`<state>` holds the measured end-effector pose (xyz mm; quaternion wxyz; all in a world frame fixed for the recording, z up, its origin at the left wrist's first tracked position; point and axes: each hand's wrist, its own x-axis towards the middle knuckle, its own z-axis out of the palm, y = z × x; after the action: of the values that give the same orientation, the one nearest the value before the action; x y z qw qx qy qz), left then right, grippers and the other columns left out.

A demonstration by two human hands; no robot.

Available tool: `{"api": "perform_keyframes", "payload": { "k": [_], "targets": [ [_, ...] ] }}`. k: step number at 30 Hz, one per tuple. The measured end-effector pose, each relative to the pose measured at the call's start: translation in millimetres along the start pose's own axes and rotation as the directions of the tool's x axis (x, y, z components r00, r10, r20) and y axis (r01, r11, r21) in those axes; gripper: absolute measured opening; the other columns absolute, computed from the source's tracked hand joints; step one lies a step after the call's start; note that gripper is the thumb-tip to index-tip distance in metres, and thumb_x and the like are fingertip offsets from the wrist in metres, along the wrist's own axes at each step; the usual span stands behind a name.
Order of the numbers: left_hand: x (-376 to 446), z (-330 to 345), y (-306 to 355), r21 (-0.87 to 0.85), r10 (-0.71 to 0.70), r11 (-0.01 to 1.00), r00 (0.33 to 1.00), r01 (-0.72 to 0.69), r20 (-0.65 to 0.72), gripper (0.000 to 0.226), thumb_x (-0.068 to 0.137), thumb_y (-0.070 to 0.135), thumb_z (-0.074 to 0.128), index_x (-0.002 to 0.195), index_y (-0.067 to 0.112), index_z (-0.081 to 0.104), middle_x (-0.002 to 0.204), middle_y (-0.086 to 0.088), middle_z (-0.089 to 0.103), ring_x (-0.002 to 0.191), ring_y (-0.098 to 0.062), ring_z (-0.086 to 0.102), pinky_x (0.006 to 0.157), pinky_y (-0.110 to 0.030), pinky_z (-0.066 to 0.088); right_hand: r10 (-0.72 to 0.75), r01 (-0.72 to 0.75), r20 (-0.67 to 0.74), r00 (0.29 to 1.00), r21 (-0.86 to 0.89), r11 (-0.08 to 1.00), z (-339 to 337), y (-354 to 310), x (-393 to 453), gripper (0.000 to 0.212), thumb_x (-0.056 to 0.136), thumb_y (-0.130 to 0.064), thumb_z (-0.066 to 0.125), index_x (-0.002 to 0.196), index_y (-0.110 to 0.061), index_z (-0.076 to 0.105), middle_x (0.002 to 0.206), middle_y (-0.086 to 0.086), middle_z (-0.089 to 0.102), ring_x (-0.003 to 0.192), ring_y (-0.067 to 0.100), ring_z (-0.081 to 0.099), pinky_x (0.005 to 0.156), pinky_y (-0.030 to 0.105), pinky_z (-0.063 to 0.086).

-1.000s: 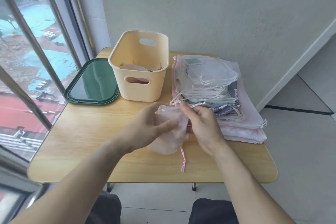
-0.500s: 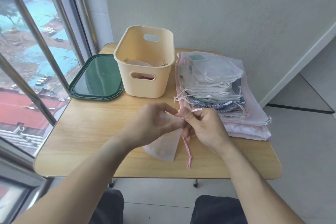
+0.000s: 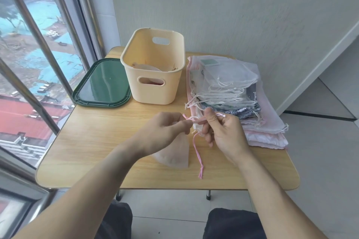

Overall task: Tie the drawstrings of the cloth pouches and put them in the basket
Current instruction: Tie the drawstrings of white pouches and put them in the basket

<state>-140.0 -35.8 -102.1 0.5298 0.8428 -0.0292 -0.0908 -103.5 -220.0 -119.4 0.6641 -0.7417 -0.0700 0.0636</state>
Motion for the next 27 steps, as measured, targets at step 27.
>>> {"api": "perform_keyframes", "payload": {
  "k": [27],
  "targets": [
    [-7,-1,11,-0.189,0.101,0.972,0.976,-0.138,-0.193,0.013,0.097,0.016,0.062,0.096,0.011,0.074,0.076,-0.004,0.075,0.065,-0.009,0.067,0.064,-0.02,0.053,0.098,-0.286,0.538,0.837,0.277,0.917,8,-14,-12,0.033,0.076,-0.041,0.064,0.081,-0.013,0.081,0.072,0.009,0.072,0.054,0.016,0.067,0.047,0.025,0.053]
  ]
}}
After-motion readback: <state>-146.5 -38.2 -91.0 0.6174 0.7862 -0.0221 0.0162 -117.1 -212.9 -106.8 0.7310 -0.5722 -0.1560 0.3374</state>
